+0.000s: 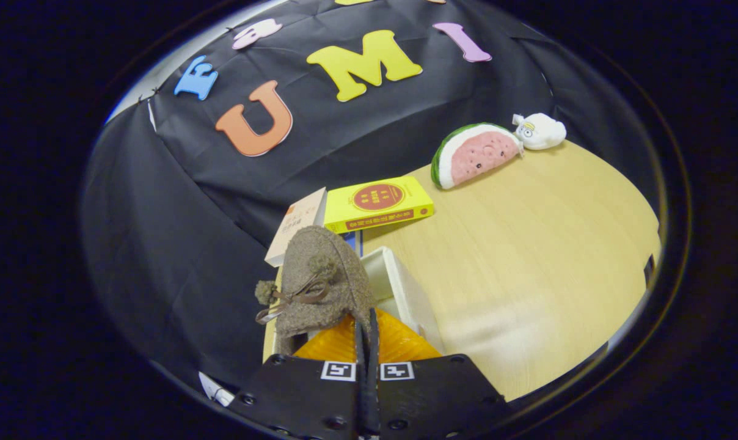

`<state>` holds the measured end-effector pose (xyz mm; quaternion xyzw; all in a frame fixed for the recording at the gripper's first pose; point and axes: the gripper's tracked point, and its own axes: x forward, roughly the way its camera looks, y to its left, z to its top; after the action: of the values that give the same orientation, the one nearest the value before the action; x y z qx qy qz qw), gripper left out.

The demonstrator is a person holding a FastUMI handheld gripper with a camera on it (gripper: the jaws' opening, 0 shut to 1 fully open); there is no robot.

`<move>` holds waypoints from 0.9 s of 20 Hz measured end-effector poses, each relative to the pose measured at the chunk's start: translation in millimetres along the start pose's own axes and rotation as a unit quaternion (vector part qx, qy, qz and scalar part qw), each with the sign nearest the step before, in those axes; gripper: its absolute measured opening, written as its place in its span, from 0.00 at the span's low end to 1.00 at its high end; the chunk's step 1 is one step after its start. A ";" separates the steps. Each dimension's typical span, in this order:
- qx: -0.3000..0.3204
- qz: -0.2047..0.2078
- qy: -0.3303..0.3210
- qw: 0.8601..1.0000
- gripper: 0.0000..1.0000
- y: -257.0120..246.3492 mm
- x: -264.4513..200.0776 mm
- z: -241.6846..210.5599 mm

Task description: Open the storage box then place both shoes into the box .Put the left shoe in first, then the right shoe, with the right side of both shoes facing outward in a uniform manner.

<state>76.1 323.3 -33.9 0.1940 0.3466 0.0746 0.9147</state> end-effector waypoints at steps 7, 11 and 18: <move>-0.009 -0.067 0.003 0.998 0.00 -16.9 -6.2 -19.7; -0.018 -0.075 -0.003 0.997 0.00 -18.1 -5.2 -22.9; -0.010 -0.068 -0.004 0.998 0.13 -10.9 -5.5 -25.2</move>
<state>55.3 319.4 -52.3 0.1613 0.3543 0.0144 0.9210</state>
